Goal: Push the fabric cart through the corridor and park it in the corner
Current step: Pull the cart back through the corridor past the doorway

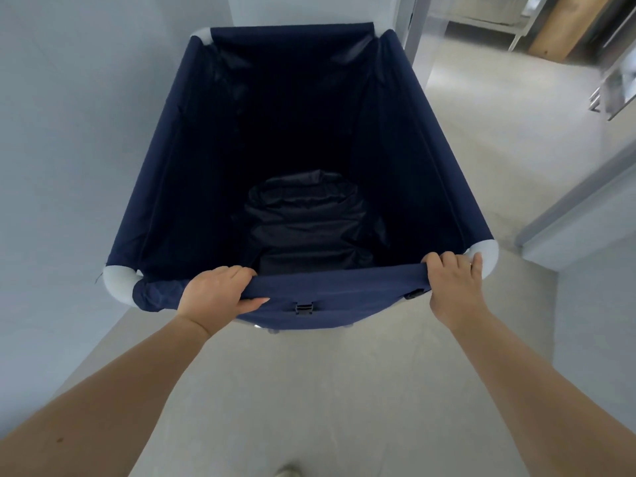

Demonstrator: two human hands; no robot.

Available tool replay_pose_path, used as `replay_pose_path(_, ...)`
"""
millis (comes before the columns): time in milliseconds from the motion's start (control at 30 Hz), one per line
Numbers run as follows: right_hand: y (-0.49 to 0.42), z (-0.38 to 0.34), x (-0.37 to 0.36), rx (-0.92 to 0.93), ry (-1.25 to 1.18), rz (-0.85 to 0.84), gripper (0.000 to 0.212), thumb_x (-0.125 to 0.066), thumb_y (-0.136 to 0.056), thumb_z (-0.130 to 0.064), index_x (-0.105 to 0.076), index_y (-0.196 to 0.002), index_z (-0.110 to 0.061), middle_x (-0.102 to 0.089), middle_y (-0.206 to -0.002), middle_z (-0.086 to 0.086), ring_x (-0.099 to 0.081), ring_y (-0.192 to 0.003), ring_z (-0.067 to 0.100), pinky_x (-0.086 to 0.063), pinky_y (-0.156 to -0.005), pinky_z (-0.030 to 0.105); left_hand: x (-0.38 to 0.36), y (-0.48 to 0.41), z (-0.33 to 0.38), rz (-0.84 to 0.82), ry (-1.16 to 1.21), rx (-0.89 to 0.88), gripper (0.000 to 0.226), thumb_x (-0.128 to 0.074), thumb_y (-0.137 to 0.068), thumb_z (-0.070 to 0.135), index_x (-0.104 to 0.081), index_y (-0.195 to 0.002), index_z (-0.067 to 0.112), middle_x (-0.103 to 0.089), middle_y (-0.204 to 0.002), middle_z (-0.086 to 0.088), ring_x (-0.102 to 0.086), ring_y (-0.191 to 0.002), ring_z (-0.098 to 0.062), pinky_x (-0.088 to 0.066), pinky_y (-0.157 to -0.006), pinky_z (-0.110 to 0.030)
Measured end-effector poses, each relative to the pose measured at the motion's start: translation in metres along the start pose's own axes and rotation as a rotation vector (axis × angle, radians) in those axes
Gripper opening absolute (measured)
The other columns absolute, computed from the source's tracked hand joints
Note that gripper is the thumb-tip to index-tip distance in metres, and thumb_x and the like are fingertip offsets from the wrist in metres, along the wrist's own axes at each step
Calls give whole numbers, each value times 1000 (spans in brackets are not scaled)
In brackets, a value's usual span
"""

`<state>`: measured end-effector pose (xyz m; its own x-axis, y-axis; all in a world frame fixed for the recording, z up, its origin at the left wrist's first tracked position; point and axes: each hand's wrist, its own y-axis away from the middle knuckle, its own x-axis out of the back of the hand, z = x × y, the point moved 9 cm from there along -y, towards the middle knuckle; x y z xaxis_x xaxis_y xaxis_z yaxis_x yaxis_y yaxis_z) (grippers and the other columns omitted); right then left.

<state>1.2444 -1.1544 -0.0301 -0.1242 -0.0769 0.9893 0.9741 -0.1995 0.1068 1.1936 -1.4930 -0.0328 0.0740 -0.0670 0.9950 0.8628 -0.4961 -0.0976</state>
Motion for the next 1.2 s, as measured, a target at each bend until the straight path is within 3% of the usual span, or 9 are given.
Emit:
replay_pose_path(233, 2, -31, 4, 23, -11, 48, 52, -51, -71, 5, -42, -117, -16, -50, -106, 5, -44, -108, 28, -11, -114, 48, 10, -1, -26, 70, -7, -29, 32, -84, -61, 37, -66, -78, 17, -61, -60, 3, -58, -52, -21, -41, -43, -26)
replay_pose_path(400, 0, -60, 7, 84, -31, 59, 50, -53, -70, 6, -42, -115, -14, -51, -104, 6, -46, -103, 28, -16, -115, 42, 12, -2, -54, 121, -37, -80, 31, -70, -70, 46, -65, -79, 16, -62, -61, 2, -59, -53, -23, -37, -44, -25)
replay_pose_path(500, -2, -75, 9, 110, -24, 42, 48, -54, -72, 4, -42, -114, -14, -51, -104, 5, -47, -102, 27, -24, -111, 39, 12, -2, -68, 125, -49, -113, 33, -79, -66, 42, -66, -79, 15, -62, -61, 1, -59, -52, -24, -39, -42, -28)
replay_pose_path(800, -8, -129, 14, 137, -24, -7, 34, -61, -79, -12, -43, -108, -16, -55, -100, 1, -50, -95, 24, -35, -96, 33, 23, -6, -117, 206, 25, -234, 83, -9, -86, 70, -66, -81, 9, -61, -62, -4, -59, -53, -26, -44, -42, -31)
replay_pose_path(933, -11, -150, 16, 158, -58, 26, 36, -60, -76, -3, -49, -108, -14, -57, -98, 2, -51, -88, 24, -39, -86, 33, 20, -11, -144, 198, 35, -253, 78, -17, -86, 68, -66, -80, 7, -59, -60, -6, -57, -51, -27, -45, -42, -32)
replay_pose_path(1033, -9, -168, 22, 169, -83, 128, 48, -63, -64, 6, -56, -108, -10, -60, -93, 6, -54, -80, 27, -46, -79, 38, 19, -14, -163, 214, 28, -269, 86, -9, -87, 69, -65, -79, 6, -58, -59, -7, -56, -50, -27, -43, -42, -32)
replay_pose_path(1200, -9, -190, 26, 214, -89, 179, 53, -70, -60, 1, -57, -110, -12, -61, -93, 4, -56, -78, 26, -47, -75, 37, 17, -17, -184, 218, 0, -256, 87, -9, -87, 68, -66, -80, 3, -57, -60, -12, -56, -52, -30, -45, -44, -37)
